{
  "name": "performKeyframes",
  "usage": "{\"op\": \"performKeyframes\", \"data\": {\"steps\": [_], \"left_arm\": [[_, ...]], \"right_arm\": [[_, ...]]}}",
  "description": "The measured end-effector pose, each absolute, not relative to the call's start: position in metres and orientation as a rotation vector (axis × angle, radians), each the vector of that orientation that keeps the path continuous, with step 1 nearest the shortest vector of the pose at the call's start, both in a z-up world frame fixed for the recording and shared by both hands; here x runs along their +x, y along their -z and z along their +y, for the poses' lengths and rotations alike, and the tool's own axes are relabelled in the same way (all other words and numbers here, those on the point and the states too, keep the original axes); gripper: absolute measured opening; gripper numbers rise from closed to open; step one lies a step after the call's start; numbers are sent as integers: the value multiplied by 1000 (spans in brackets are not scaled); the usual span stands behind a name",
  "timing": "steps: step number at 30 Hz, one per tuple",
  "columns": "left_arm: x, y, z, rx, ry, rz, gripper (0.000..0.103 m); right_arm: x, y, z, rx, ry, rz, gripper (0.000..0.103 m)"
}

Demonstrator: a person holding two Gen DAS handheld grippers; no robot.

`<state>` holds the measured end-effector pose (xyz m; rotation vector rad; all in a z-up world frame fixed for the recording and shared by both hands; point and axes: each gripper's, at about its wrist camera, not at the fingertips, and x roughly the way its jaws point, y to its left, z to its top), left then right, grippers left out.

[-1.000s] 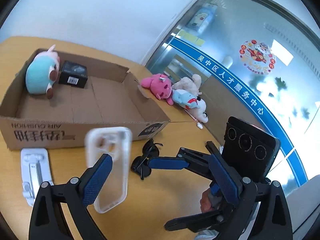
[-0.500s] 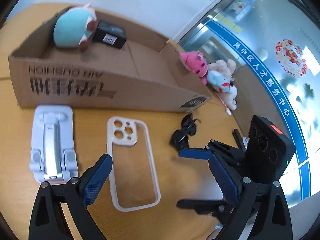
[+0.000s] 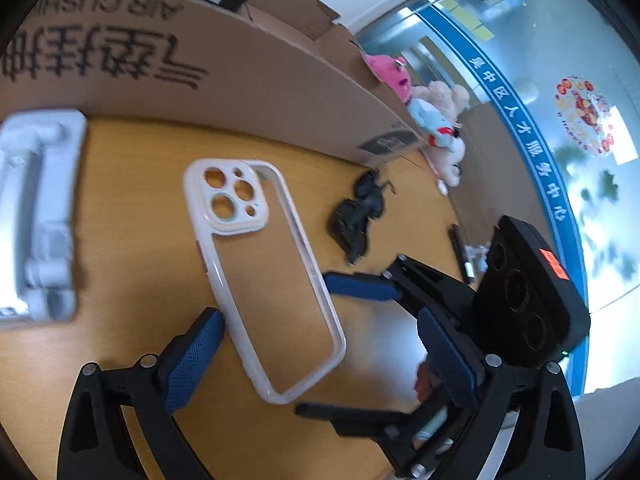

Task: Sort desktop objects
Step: 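Grasp the phone case rim with the left tool and lift it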

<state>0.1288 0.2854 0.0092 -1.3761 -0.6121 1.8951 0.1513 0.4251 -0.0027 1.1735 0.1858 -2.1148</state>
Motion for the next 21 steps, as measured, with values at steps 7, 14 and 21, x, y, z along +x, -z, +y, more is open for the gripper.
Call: {"op": "performKeyframes", "data": {"steps": [7, 14, 21], "left_arm": [[137, -10, 304, -1349, -1833, -635, 97], [132, -25, 281, -1323, -1921, -663, 97], [130, -22, 272, -1331, -1942, -698, 98]], "right_arm": [[171, 4, 435, 1202, 2178, 350, 88], [174, 8, 420, 1183, 2242, 416, 89], [177, 8, 415, 1155, 2253, 398, 86]]}}
